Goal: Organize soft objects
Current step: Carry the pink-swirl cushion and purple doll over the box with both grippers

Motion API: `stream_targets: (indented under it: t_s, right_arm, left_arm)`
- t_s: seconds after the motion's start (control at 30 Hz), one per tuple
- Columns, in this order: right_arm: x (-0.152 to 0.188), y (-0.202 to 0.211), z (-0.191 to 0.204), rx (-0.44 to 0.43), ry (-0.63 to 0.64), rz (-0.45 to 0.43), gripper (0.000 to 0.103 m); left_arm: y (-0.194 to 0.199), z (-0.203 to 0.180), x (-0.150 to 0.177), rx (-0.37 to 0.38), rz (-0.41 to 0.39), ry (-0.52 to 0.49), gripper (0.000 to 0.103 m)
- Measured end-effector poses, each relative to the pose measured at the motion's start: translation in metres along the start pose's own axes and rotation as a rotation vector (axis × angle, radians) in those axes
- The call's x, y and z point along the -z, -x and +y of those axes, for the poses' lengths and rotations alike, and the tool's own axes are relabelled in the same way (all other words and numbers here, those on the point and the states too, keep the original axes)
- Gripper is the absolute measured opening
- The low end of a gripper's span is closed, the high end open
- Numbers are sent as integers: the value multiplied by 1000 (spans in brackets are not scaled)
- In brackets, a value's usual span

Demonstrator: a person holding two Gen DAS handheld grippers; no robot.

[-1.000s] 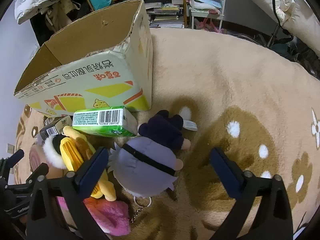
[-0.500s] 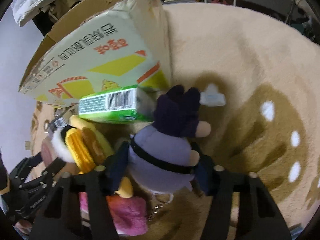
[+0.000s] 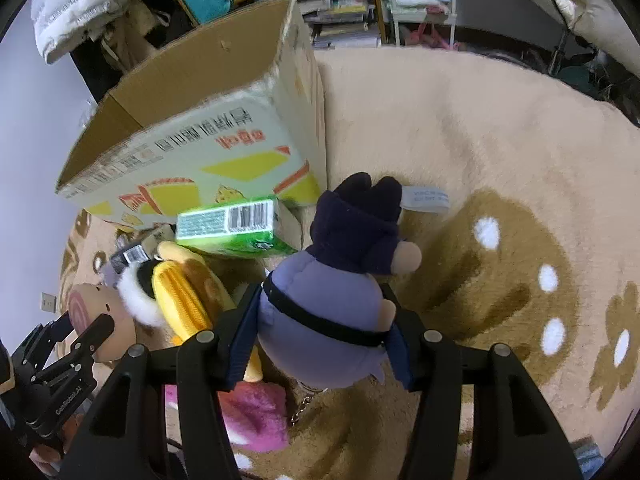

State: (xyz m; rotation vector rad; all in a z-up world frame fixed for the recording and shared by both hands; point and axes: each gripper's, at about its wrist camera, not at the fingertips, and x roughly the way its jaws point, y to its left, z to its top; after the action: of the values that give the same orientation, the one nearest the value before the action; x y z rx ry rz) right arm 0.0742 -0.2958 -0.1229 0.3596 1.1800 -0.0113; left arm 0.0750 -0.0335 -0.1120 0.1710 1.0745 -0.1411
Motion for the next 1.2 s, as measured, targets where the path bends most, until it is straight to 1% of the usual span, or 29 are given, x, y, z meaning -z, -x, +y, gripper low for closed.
stream_targets:
  t_s: [0.17,0.27,0.37,0.53,0.63,0.83,0.93,1.2]
  right_arm:
    - [5,23,4,-16,-8,-72,60]
    - [7,44,8,-23,13,-150,60]
    - [11,61,20,-25,53,-237,60]
    - [13,84,39,-40,115,-372,60]
    - [13,96,46,-40,151,-445,60]
    - [4,110,60,-56,215,-547,60]
    - [-4,110,68,-56,244,-572,60]
    - [-18,110,78,-59,286,-625,60]
  left_arm:
    - [28,7,3,-4,-98,22,58]
    - [49,10,5,-21,-196,32,58]
    - [64,12,3,-39,-284,37,58]
    - [86,14,1,-41,-409,46,58]
    - [98,15,-3,-45,-468,42,58]
    - [108,18,-17,-54,-535,40,58]
    - [109,16,-25,-68,-566,29,58]
    - [110,6,-46,-62,-650,1,59]
